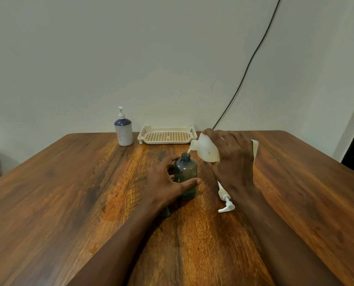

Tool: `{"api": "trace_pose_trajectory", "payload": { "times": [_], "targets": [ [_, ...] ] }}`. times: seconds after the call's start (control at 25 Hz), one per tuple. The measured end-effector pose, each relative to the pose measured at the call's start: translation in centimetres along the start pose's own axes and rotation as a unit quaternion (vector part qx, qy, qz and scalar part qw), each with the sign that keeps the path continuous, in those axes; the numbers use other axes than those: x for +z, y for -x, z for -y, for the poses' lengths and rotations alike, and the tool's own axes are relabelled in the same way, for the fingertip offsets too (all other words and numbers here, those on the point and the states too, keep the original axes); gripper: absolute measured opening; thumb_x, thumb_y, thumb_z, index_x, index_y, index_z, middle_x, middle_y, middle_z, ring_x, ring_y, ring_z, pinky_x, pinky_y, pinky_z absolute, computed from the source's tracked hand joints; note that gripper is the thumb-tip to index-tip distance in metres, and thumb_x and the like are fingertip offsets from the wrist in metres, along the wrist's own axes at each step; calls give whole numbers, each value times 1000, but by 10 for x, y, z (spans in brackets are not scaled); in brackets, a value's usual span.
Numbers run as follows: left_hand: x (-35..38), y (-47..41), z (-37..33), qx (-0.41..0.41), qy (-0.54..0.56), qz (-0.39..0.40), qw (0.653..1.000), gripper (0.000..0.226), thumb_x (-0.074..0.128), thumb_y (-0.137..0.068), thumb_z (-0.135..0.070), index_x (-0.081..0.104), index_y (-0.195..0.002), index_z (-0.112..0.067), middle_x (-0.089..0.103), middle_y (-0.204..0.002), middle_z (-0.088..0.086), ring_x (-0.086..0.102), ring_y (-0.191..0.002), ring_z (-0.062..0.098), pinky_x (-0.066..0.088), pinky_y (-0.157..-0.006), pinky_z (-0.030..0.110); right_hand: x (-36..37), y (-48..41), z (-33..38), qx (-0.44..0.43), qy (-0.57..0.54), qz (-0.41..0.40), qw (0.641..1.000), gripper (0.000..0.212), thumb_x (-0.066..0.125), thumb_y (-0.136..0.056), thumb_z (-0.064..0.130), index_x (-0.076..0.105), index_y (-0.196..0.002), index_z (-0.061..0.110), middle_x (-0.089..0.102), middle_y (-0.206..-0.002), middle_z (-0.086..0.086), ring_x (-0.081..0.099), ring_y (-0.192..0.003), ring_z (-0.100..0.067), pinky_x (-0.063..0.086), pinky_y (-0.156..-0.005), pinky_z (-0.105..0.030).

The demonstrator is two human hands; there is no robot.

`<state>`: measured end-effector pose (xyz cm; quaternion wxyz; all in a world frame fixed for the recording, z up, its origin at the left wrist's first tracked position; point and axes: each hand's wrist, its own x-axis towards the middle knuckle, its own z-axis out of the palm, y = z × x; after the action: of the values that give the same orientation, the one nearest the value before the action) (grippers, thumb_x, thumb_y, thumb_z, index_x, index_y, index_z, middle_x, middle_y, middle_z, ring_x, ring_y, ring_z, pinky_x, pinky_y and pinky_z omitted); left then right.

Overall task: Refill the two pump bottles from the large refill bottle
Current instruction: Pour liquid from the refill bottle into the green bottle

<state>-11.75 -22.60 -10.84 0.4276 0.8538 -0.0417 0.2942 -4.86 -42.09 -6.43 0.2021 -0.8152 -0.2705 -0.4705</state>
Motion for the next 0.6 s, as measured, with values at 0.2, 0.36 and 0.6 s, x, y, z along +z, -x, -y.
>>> {"api": "trace_pose_trajectory", "payload": {
  "times": [0.2, 0.36, 0.6],
  "targets": [
    [0, -1, -1, 6, -3, -1, 1000, 97, 82, -56, -75, 53, -139, -33, 66, -131, -6, 59, -102, -1, 46, -75, -2, 2, 0, -2, -7, -4, -11, 1000, 94, 97, -57, 12, 58, -142, 19, 69, -126, -18, 65, -112, -41, 50, -97, -66],
    [0, 0, -1, 3, -6, -1, 1000, 101, 79, -54, -80, 53, -140, -33, 66, -131, -5, 59, -104, -1, 46, -75, -2, 3, 0, -2, -14, -4, -19, 1000, 99, 98, -56, 12, 50, -142, 23, 69, -125, -18, 65, -111, -41, 51, -97, -66],
    [1, 0, 0, 6, -9, -5, 1000, 99, 82, -56, -77, 53, -139, -33, 67, -130, -4, 60, -103, -1, 47, -74, -1, 3, 0, -4, -14, 2, -15, 1000, 97, 96, -57, 12, 52, -144, 22, 68, -126, -17, 63, -113, -40, 49, -99, -63]
  ]
}}
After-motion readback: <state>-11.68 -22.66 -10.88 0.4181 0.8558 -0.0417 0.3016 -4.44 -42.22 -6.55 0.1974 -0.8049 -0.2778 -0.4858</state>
